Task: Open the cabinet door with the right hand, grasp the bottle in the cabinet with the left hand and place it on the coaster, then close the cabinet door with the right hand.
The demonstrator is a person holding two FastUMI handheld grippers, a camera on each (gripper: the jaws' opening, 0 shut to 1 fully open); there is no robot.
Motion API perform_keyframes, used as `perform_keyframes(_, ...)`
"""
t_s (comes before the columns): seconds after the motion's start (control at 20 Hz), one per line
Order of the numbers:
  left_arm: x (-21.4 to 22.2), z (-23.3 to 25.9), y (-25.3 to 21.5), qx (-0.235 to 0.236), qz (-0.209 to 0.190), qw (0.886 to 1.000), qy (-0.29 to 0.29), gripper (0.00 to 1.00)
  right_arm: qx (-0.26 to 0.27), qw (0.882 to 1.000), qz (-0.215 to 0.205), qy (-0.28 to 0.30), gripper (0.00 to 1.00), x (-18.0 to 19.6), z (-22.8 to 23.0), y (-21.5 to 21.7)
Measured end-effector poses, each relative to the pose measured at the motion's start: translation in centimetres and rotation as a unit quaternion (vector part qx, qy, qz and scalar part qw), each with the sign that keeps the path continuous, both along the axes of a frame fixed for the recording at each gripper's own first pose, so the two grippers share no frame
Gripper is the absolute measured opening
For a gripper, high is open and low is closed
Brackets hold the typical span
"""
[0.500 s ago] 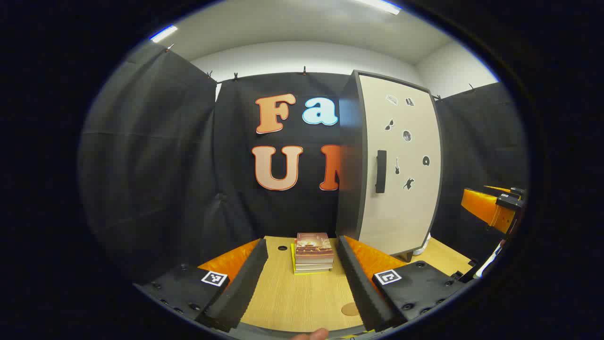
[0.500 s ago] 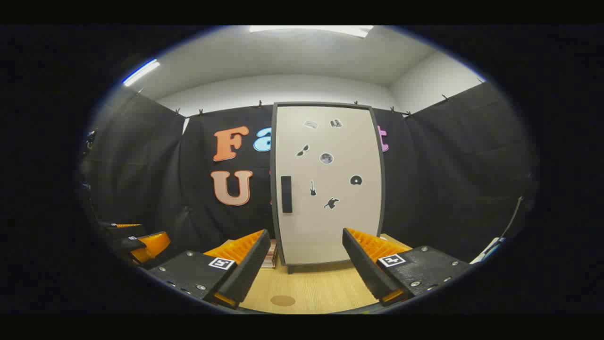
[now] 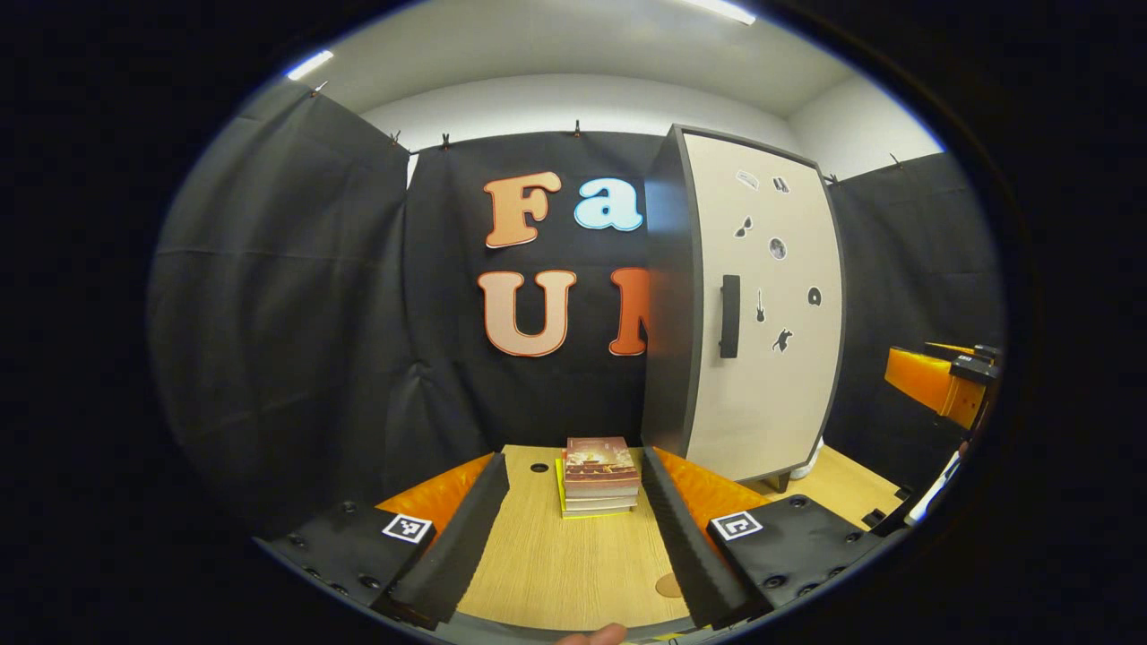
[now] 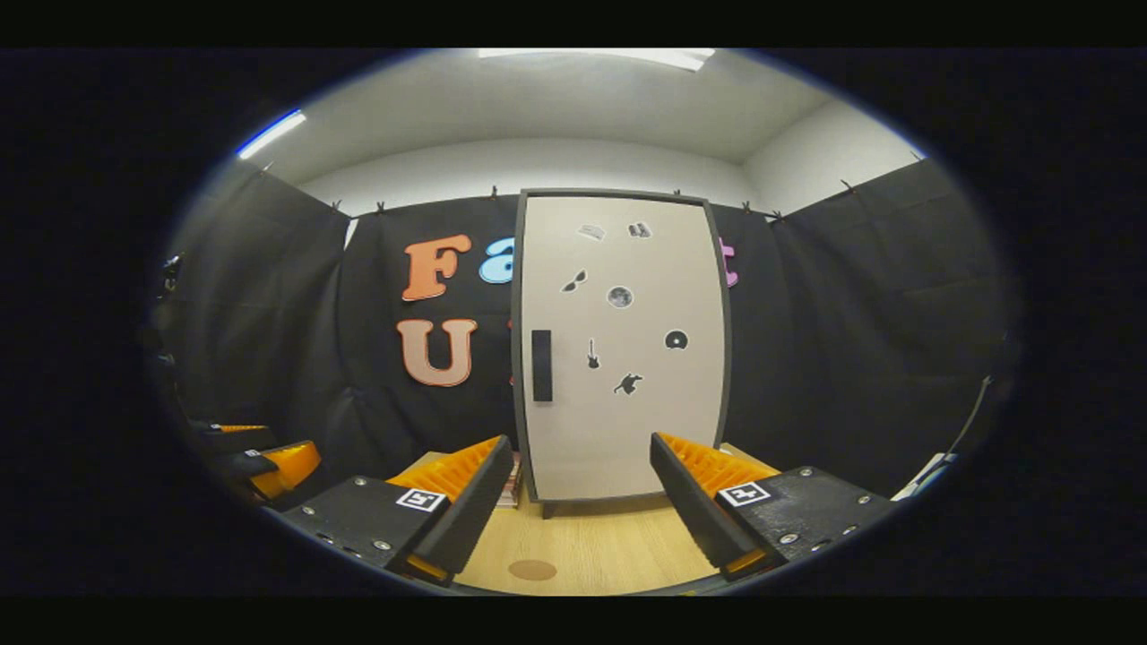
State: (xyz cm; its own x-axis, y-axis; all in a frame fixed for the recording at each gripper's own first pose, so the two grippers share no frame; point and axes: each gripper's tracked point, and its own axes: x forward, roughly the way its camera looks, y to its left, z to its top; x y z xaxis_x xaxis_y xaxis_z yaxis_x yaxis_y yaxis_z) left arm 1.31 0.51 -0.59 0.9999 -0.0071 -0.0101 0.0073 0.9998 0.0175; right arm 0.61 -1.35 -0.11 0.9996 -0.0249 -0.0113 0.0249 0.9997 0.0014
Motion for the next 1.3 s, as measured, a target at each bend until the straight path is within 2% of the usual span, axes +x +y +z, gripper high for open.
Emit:
perform_keyframes(0.15,0.4,0.2,0.0,0.002,-0.001,1.000,-0.004,0.96,0.001,1.000,-0.006,0.001,0.95,0.1,0.2,-0.6)
perform_keyframes(0.25,0.6,0.1,-0.1,0.003,0.000,1.000,-0.003,0.99,0.000,1.000,-0.010,0.004,0.95,0.2,-0.1,-1.0)
perform_keyframes(0.3,0.6,0.2,0.2,0.002,0.005,1.000,-0.005,0.96,-0.001,1.000,-0.010,0.007,0.95,0.6,-0.3,-0.9)
perform_keyframes(0.55,1.4,-0.4,0.4,0.000,0.008,1.000,0.003,0.97,0.006,1.000,0.003,0.014,0.95,2.2,-0.8,-0.2)
perform_keyframes(0.6,1.5,-0.5,0.5,0.001,0.009,1.000,0.005,0.97,0.006,1.000,0.008,0.015,1.00,2.9,-0.8,0.1)
perform_keyframes(0.65,1.6,-0.6,0.8,0.000,0.011,1.000,0.006,0.95,0.005,1.000,0.013,0.016,0.95,3.6,-0.8,0.5)
perform_keyframes(0.85,2.3,-1.2,1.4,-0.004,0.015,1.000,0.013,0.98,0.002,0.999,0.034,0.007,0.95,7.5,0.5,2.2)
perform_keyframes(0.95,2.8,-1.6,2.3,-0.004,0.021,1.000,0.018,0.95,-0.001,0.999,0.045,0.005,0.95,10.0,1.0,3.0)
perform_keyframes(1.0,3.0,-1.8,2.7,-0.003,0.025,0.999,0.022,0.96,-0.003,0.999,0.048,0.004,1.00,11.4,1.3,3.4)
perform_keyframes(1.05,3.2,-2.0,3.1,-0.003,0.027,0.999,0.023,0.95,-0.004,0.999,0.052,0.001,0.95,12.7,1.6,3.7)
perform_keyframes(1.1,3.5,-2.1,3.7,-0.003,0.032,0.999,0.024,0.97,-0.004,0.999,0.054,-0.001,0.95,14.1,1.9,4.1)
perform_keyframes(1.2,3.9,-2.6,5.3,-0.003,0.044,0.999,0.030,0.95,-0.003,0.998,0.060,-0.001,0.95,16.9,2.3,4.9)
perform_keyframes(1.25,4.2,-2.9,6.1,-0.003,0.051,0.998,0.034,0.95,-0.004,0.998,0.061,-0.002,1.00,18.4,2.6,5.2)
perform_keyframes(1.3,4.5,-3.3,6.9,-0.005,0.058,0.998,0.038,0.97,-0.004,0.998,0.062,-0.004,1.00,19.6,2.9,5.4)
